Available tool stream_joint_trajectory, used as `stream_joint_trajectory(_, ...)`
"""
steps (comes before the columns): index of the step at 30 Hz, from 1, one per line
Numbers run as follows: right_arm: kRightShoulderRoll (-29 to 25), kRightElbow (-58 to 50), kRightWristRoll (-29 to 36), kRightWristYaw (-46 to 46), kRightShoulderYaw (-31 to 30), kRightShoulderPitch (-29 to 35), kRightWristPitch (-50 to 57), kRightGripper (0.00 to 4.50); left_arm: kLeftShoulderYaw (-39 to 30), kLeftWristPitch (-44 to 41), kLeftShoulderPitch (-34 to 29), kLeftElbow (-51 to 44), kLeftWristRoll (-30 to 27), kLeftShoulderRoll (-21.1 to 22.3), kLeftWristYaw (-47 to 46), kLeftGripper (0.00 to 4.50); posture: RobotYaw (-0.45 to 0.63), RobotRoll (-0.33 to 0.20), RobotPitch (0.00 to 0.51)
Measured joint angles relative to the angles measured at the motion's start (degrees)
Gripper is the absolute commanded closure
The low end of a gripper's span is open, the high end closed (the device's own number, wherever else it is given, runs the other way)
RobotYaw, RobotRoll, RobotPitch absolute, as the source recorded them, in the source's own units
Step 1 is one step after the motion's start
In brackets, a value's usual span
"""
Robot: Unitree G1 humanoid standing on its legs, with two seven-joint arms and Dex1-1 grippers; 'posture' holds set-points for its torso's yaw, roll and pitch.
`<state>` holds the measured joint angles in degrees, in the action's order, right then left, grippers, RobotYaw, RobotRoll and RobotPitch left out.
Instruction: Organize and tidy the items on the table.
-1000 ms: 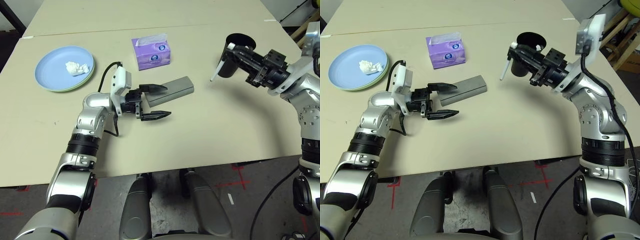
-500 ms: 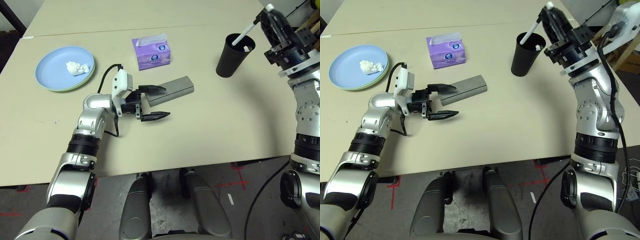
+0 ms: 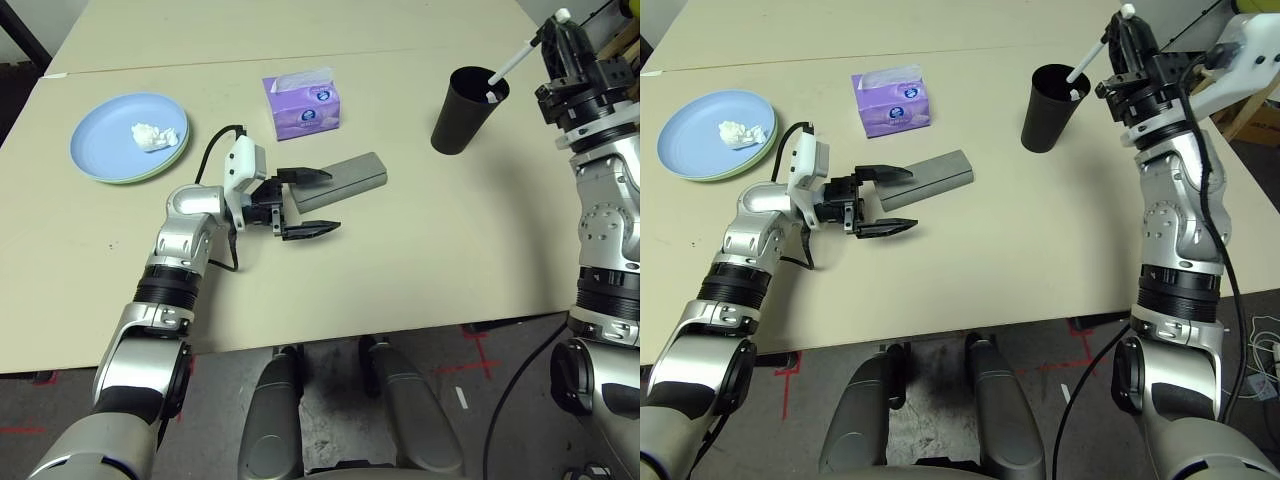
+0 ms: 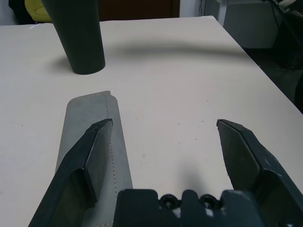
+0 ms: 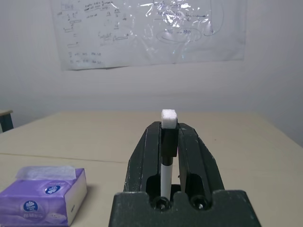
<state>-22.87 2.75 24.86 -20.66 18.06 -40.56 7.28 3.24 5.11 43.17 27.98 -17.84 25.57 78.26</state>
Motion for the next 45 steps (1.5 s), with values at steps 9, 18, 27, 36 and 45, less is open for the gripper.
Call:
stream_joint_trajectory(9,0.06,0.85,-1.72,1.74,-0.55,0.0,0.6,4.17,0.03,-0.05,-0.01,-0.02,-0.01,0.09,-0.12,0.0,0.04,0.0,0.233)
stream_joint_trajectory(18,0.18,3.33,-3.83,3.96,-1.93,-0.03,2.71,4.17,0.03,-0.4,-0.03,-0.09,-0.01,0.14,-0.13,0.0,0.05,0.0,0.235)
stream_joint_trajectory(27,0.35,4.61,-4.83,4.64,-3.21,-1.5,4.92,4.17,0.03,-0.86,-0.12,-0.3,-0.01,0.19,-0.13,0.0,0.05,0.0,0.237)
stream_joint_trajectory(36,0.65,5.26,-4.91,5.78,-3.84,-1.68,7.89,3.13,0.03,-1.46,-0.17,-0.35,-0.01,0.29,-0.13,0.0,0.05,0.0,0.235)
stream_joint_trajectory(45,-0.34,5.26,-4.82,5.35,-3.92,-1.93,9.14,0.31,0.01,-1.56,-0.16,-0.35,-0.03,0.3,-0.17,0.0,0.04,0.0,0.22)
